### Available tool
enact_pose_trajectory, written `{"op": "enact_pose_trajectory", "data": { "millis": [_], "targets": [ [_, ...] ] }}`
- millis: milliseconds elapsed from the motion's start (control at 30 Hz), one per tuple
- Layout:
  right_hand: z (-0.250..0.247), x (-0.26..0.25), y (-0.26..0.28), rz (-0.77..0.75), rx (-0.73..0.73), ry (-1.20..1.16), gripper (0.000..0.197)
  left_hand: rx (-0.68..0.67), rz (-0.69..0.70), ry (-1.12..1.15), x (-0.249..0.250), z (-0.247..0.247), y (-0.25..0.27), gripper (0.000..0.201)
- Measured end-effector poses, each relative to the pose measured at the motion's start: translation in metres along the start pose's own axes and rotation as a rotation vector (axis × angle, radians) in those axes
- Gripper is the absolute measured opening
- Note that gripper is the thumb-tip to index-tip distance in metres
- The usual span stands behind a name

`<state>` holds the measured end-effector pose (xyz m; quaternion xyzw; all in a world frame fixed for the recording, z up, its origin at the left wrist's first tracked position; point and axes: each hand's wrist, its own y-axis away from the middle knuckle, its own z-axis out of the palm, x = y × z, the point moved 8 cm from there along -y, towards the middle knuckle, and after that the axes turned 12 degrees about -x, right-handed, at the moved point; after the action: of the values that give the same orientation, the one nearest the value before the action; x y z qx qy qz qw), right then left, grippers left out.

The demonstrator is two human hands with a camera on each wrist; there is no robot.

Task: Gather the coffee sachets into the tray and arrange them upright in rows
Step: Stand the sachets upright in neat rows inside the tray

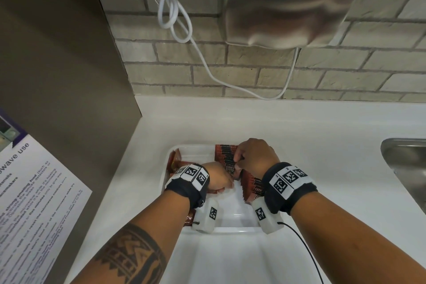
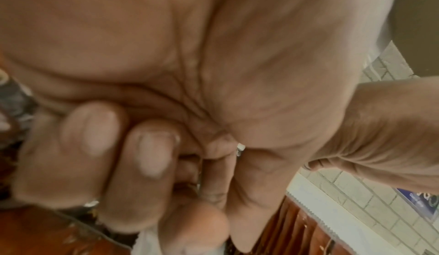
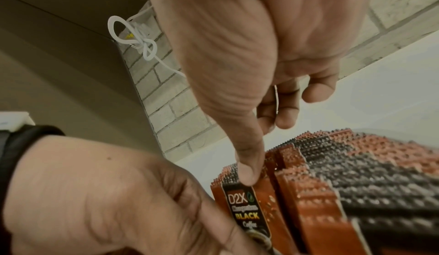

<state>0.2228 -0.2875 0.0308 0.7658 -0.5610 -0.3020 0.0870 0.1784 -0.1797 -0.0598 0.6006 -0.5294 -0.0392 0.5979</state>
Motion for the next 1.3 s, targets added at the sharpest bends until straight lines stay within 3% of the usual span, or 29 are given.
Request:
{"op": "enact_pose_trajectory", "data": {
  "millis": [167, 333, 500, 600, 700, 800, 1000, 1300],
  "targets": [
    [0.0, 0.0, 0.0, 0.009, -0.009, 0.006, 0.015, 0.003, -0.002, -0.018, 0.002, -0.001, 0.004, 0.011],
    [-0.005, 0.0, 0.003, 0.004, 0.021, 0.001, 0.025, 0.024, 0.011, -0.065, 0.005, -0.005, 0.012, 0.012],
    [-0.012, -0.009, 0.02, -0.035, 0.042, -0.047, 0.027, 0.135, -0.046, -0.398, 0.003, -0.029, 0.028, 0.027],
    [-0.003, -0.02, 0.041, -0.065, 0.055, -0.036, 0.021, 0.272, -0.152, -0.536, -0.007, -0.062, 0.042, 0.023],
    [0.039, -0.037, 0.053, -0.098, -0.136, -0.005, 0.024, 0.352, -0.207, -0.625, -0.01, -0.081, 0.055, 0.019],
    [0.073, -0.051, 0.05, -0.114, -0.278, 0.126, 0.034, 0.28, -0.193, -0.706, -0.006, -0.074, 0.052, 0.031],
    [0.091, -0.062, 0.028, -0.094, -0.332, 0.292, 0.033, 0.216, -0.21, -0.862, -0.006, -0.057, 0.049, 0.039],
    [0.099, -0.071, 0.022, -0.07, -0.391, 0.249, 0.033, 0.183, -0.253, -0.881, -0.017, -0.057, 0.058, 0.037]
  ]
}}
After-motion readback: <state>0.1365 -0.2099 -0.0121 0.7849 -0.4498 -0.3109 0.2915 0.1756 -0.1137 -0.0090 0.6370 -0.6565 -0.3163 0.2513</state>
